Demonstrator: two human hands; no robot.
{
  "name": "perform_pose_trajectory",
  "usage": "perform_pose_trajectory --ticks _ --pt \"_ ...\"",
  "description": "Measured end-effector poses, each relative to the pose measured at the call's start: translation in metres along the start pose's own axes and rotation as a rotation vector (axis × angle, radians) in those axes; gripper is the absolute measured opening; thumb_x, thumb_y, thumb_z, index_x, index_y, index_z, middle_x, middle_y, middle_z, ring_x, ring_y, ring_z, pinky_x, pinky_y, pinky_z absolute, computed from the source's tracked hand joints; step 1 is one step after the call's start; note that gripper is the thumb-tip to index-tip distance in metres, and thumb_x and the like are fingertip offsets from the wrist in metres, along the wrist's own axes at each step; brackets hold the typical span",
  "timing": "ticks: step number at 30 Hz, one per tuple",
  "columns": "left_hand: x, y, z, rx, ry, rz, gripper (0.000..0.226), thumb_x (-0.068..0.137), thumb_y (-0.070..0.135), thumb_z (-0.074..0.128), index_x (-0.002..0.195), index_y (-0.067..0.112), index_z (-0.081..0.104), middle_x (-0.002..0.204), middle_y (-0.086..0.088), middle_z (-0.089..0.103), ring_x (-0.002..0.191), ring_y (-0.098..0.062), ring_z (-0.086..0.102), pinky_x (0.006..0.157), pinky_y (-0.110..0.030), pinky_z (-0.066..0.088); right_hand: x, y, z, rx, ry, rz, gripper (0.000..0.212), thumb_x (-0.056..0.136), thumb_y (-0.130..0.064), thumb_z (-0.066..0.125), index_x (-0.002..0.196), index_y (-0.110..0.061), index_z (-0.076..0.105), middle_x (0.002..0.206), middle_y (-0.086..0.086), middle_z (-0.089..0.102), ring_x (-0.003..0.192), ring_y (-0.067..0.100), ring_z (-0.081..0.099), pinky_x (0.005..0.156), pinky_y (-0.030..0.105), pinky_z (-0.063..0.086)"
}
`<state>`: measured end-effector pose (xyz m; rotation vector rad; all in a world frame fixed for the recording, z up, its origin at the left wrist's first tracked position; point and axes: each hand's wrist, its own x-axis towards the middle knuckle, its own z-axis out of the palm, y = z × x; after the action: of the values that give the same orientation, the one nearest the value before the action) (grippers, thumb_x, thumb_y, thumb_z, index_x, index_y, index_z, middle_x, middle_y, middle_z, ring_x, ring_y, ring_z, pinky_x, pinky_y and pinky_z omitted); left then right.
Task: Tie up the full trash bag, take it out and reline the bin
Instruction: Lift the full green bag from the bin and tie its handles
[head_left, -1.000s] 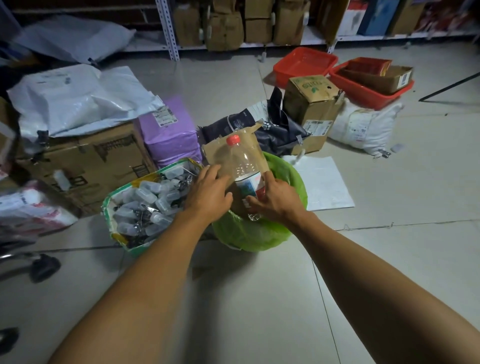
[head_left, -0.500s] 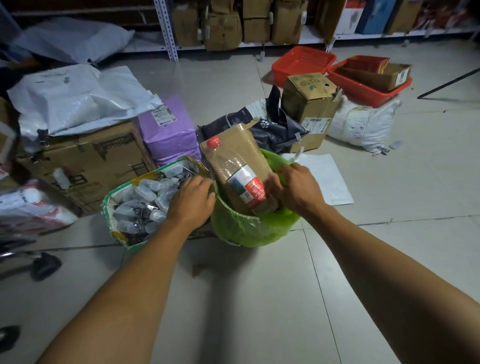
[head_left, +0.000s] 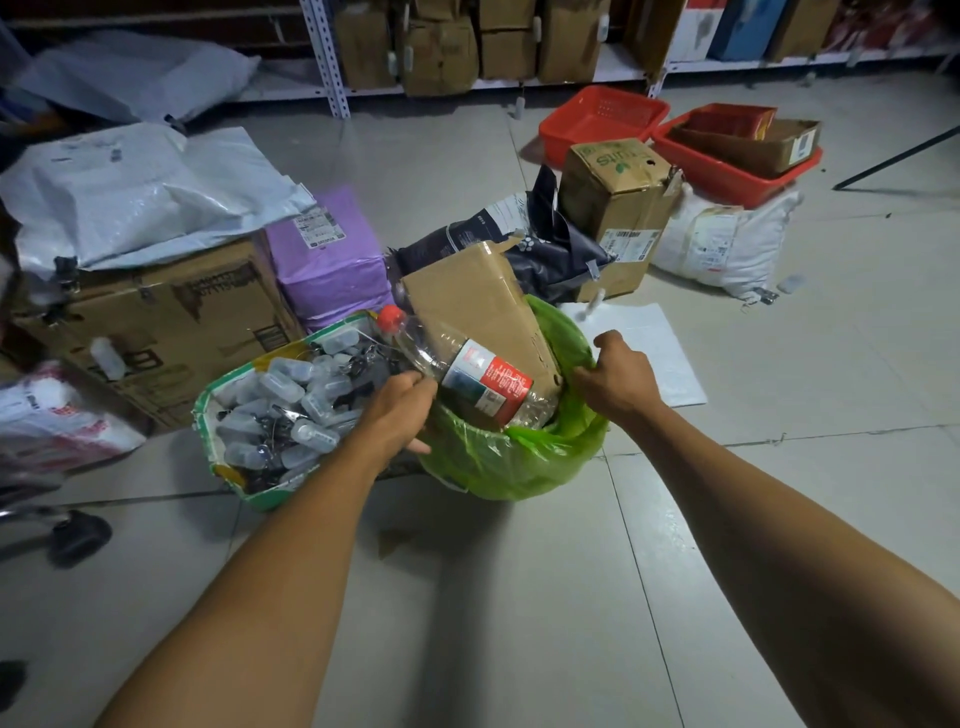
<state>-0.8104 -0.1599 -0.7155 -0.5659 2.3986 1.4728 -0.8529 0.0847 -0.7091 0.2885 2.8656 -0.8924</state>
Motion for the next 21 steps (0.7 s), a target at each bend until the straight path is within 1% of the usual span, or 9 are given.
perform_pose_trajectory --ticks 3,6,9,11,13,15,17,19,21 --pt "0.002 -0.004 -0.005 -0.055 -0.11 -0.006 0.031 0.096 0.037 0.042 0.116 0.02 0.058 0.126 -0.009 0.055 0.109 -0.029 0.059 0.066 -0.041 0.062 -0.005 0.004 0.001 0.026 -0.038 0.068 0.043 0.08 -0.025 0.055 0.118 -0.006 0.046 0.107 0.017 0.061 0.093 0.034 0.059 0.08 0.043 0.054" --pt "0.005 -0.004 -0.005 -0.111 -0.095 0.028 0.03 0.096 0.037 0.044 0.121 0.025 0.055 0.134 -0.009 0.051 0.115 -0.031 0.055 0.069 -0.041 0.06 -0.01 0.007 0.001 0.013 -0.071 0.098 0.042 0.072 -0.035 0.054 0.106 -0.012 0.046 0.096 0.011 0.061 0.087 0.032 0.06 0.079 0.046 0.055" --pt "0.005 -0.002 -0.005 -0.11 -0.008 0.106 0.054 0.094 0.049 0.051 0.143 0.029 0.04 0.128 0.0 0.051 0.116 -0.025 0.054 0.073 -0.038 0.056 -0.009 0.009 -0.003 -0.076 -0.048 0.067 0.039 0.08 -0.048 0.049 0.099 -0.014 0.051 0.09 0.008 0.061 0.085 0.031 0.059 0.075 0.039 0.05" --pt "0.005 0.0 -0.005 -0.069 0.018 0.127 0.071 0.085 0.067 0.052 0.145 0.034 0.035 0.124 0.002 0.055 0.114 -0.023 0.056 0.085 -0.046 0.055 -0.006 0.012 -0.002 -0.055 -0.033 0.054 0.046 0.086 -0.057 0.041 0.091 -0.014 0.057 0.088 0.008 0.063 0.084 0.032 0.061 0.073 0.037 0.048" --pt "0.004 0.002 -0.005 -0.048 0.039 0.127 0.079 0.076 0.076 0.051 0.144 0.037 0.037 0.136 -0.003 0.055 0.12 -0.025 0.055 0.096 -0.054 0.049 -0.005 0.014 0.001 -0.031 -0.04 0.032 0.045 0.087 -0.053 0.042 0.08 -0.013 0.06 0.082 0.009 0.066 0.082 0.032 0.063 0.067 0.034 0.046" --pt "0.007 0.004 -0.005 -0.055 0.046 0.142 0.07 0.082 0.069 0.051 0.143 0.038 0.039 0.146 -0.005 0.048 0.128 -0.026 0.05 0.102 -0.054 0.044 -0.006 0.015 0.002 -0.047 -0.046 0.032 0.037 0.083 -0.043 0.048 0.074 -0.011 0.062 0.075 0.009 0.067 0.077 0.031 0.064 0.061 0.03 0.043" --pt "0.01 0.004 -0.006 -0.034 0.063 0.155 0.058 0.091 0.058 0.049 0.144 0.035 0.04 0.149 -0.005 0.044 0.131 -0.026 0.047 0.106 -0.05 0.041 -0.005 0.014 0.003 -0.063 -0.027 0.041 0.04 0.084 -0.048 0.048 0.075 -0.012 0.063 0.076 0.008 0.067 0.077 0.031 0.064 0.061 0.031 0.044" --pt "0.011 0.004 -0.005 0.013 0.088 0.159 0.05 0.096 0.049 0.043 0.144 0.032 0.042 0.148 -0.005 0.046 0.13 -0.025 0.047 0.106 -0.046 0.039 -0.004 0.011 0.005 -0.051 0.003 0.049 0.046 0.086 -0.058 0.046 0.087 -0.014 0.06 0.084 0.007 0.067 0.081 0.03 0.063 0.07 0.035 0.049" --pt "0.009 0.005 -0.005 0.045 0.117 0.146 0.046 0.099 0.043 0.037 0.142 0.031 0.044 0.144 -0.004 0.049 0.125 -0.024 0.048 0.103 -0.044 0.04 -0.004 0.007 0.009 0.021 -0.007 0.049 0.039 0.086 -0.051 0.05 0.1 -0.015 0.056 0.09 0.007 0.066 0.082 0.03 0.064 0.076 0.039 0.054"
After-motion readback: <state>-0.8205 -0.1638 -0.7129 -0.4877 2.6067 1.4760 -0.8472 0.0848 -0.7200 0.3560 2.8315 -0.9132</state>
